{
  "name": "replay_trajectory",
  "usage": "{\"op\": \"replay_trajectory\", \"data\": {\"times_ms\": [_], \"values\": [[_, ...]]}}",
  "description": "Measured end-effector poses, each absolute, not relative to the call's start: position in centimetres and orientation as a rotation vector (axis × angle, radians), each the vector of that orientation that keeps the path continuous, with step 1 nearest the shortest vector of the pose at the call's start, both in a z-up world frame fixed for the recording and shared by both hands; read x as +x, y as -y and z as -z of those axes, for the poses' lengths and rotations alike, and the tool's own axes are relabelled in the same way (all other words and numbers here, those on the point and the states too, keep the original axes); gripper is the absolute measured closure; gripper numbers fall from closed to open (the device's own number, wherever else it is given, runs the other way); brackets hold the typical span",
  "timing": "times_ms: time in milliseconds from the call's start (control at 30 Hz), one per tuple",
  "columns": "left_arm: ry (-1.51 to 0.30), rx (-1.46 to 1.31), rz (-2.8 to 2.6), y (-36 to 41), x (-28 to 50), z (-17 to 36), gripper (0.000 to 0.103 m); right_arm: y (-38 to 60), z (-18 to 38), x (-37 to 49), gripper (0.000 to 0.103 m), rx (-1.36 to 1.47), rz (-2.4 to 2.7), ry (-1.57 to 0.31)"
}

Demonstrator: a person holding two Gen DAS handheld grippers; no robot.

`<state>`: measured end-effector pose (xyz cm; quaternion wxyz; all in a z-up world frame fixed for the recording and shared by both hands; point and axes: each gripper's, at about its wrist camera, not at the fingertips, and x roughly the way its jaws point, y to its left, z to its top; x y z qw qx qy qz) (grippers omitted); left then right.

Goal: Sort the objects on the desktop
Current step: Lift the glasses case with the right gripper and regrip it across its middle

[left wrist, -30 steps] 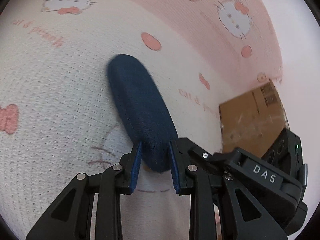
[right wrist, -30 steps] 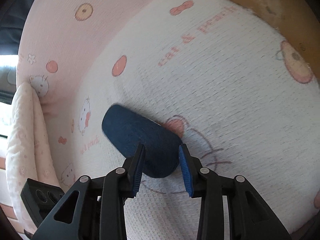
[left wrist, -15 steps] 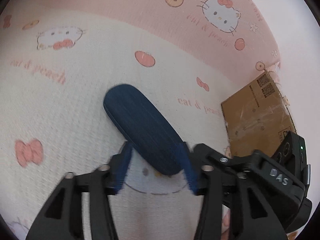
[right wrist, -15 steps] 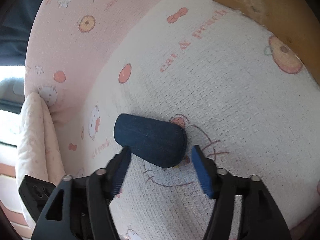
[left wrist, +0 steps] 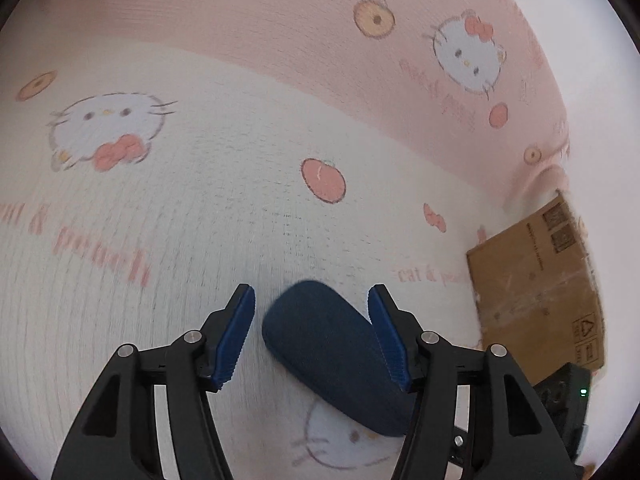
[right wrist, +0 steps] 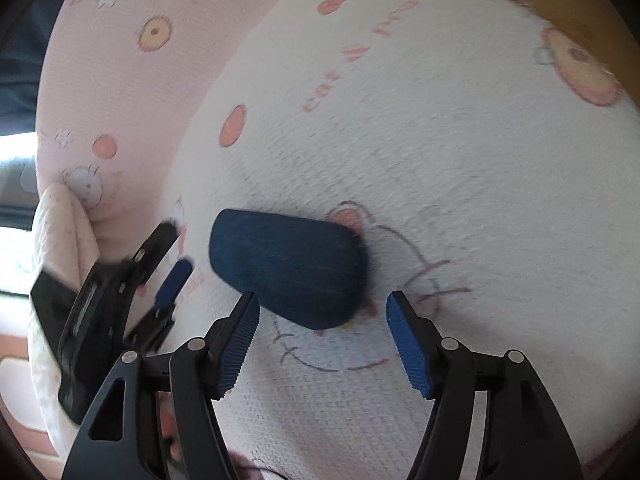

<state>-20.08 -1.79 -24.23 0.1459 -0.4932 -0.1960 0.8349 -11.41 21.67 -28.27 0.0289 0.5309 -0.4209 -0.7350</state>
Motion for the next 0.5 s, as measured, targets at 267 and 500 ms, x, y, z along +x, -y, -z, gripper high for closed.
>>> {"op": "replay_trajectory", "data": {"times_ms": [267,500], "values": [[0.642,-1.506,-2.320,1.7,-21.4,27.2,0.051,-20.2,28.4,-11.8,0.052,1.640,2.329,1.195],[0.838,-1.535,-2.298,3.5,-18.6,27.9,0.056,-22.6,28.6,-12.6,0.054,1.623,2.335,1.251]]}}
